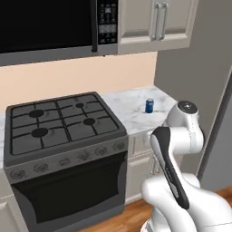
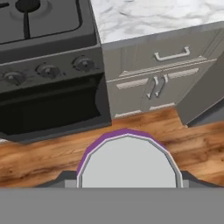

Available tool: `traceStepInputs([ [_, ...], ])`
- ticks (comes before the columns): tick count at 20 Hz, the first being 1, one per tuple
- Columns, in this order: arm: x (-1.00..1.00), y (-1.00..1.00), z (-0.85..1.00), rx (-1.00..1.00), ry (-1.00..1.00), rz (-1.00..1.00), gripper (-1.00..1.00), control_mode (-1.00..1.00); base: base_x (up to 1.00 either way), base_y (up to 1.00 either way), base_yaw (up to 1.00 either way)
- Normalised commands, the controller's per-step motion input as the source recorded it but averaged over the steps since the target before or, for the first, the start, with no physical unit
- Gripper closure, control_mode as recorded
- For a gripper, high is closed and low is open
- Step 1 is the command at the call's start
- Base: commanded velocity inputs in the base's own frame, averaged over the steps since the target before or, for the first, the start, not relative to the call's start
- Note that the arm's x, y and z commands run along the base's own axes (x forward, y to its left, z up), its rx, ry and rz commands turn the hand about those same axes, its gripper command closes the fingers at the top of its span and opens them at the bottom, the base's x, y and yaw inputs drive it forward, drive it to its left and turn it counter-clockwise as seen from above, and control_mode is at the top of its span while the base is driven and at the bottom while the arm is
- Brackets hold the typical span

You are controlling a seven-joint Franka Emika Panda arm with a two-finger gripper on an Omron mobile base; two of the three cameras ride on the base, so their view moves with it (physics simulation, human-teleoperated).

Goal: Four empty soda cans are scattered around the kitchen. Gather all the cans and cluster them next to the stove for recycling.

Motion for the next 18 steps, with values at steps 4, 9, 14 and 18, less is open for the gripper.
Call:
traceStepInputs([
  [4, 0.0, 0.0, 0.0, 0.0, 0.0, 0.0, 1.0, 1.0, 0.47, -0.54, 0.15],
  [9, 0.0, 0.0, 0.0, 0.0, 0.0, 0.0, 1.0, 1.0, 0.98, 0.02, 0.13],
  [14, 0.0, 0.0, 0.0, 0.0, 0.0, 0.0, 1.0, 1.0, 0.25, 0.01, 0.06],
  [18, 0.0, 0.0, 0.0, 0.0, 0.0, 0.0, 1.0, 1.0, 0.0, 0.0, 0.0],
])
